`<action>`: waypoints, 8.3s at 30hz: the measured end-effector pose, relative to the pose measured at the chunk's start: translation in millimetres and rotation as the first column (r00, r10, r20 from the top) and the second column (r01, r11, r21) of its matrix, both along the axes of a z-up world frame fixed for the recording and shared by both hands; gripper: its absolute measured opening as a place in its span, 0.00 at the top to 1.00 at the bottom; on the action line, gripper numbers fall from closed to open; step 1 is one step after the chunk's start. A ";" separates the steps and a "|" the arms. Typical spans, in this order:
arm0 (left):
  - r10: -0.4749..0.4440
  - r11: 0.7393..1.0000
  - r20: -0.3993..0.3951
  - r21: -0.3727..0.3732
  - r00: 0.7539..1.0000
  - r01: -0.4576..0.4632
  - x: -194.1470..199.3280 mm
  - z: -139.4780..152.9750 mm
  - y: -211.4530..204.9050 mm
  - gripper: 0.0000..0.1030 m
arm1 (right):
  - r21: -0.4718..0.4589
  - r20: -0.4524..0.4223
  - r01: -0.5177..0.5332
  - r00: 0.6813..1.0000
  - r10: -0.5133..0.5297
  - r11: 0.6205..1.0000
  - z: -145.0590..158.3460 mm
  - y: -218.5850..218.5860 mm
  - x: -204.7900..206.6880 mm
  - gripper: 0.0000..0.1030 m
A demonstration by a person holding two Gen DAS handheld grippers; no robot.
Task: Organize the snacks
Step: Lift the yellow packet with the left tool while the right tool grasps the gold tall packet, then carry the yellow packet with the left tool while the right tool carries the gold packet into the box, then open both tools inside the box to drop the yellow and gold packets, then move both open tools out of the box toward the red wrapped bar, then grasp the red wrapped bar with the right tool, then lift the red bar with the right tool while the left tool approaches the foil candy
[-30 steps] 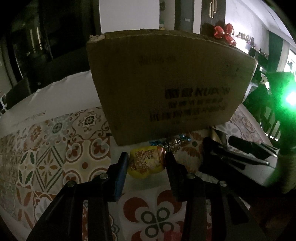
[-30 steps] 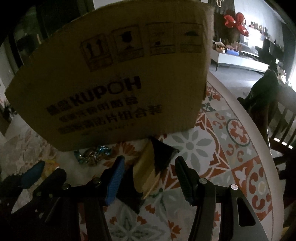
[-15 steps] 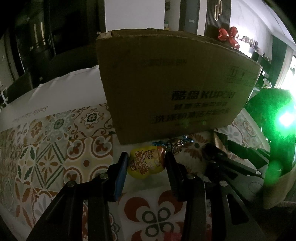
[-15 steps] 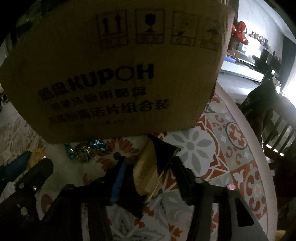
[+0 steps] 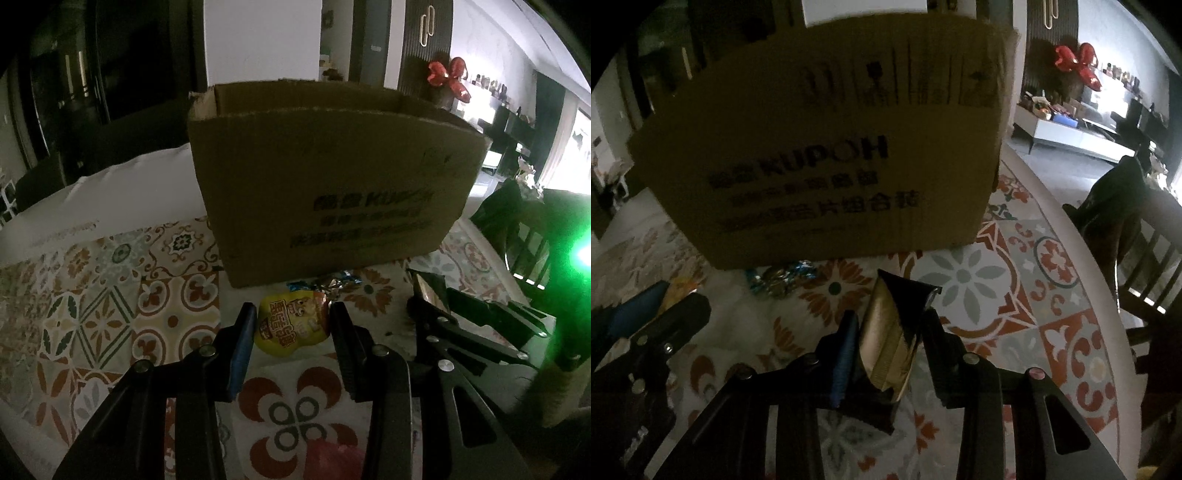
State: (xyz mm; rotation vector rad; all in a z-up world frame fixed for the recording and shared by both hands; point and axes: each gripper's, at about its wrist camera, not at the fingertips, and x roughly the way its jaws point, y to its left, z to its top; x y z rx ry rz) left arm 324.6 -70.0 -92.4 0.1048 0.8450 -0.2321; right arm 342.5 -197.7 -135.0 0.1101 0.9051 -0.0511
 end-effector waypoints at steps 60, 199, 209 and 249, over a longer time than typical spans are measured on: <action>0.039 0.999 0.247 -0.021 0.968 -0.035 54.4 125.5 2.7 0.61 | 0.011 0.321 -0.177 0.933 0.164 0.984 144.5 -15.6 54.5 0.64; 0.361 0.923 -0.138 0.198 0.922 -0.331 -105.1 -24.5 81.5 0.11 | -0.084 -0.139 -0.621 0.782 0.608 0.779 -23.5 81.0 -63.7 0.61; 0.280 0.953 -0.106 0.149 0.954 -0.263 -87.1 -15.9 63.1 0.12 | -0.033 -0.015 -0.461 0.887 0.461 0.887 5.2 46.3 -58.9 0.63; 0.044 0.999 -0.043 0.010 0.998 -0.044 43.5 -47.2 -31.5 0.41 | -0.026 0.092 -0.162 0.982 0.164 0.986 3.8 -44.0 2.8 0.63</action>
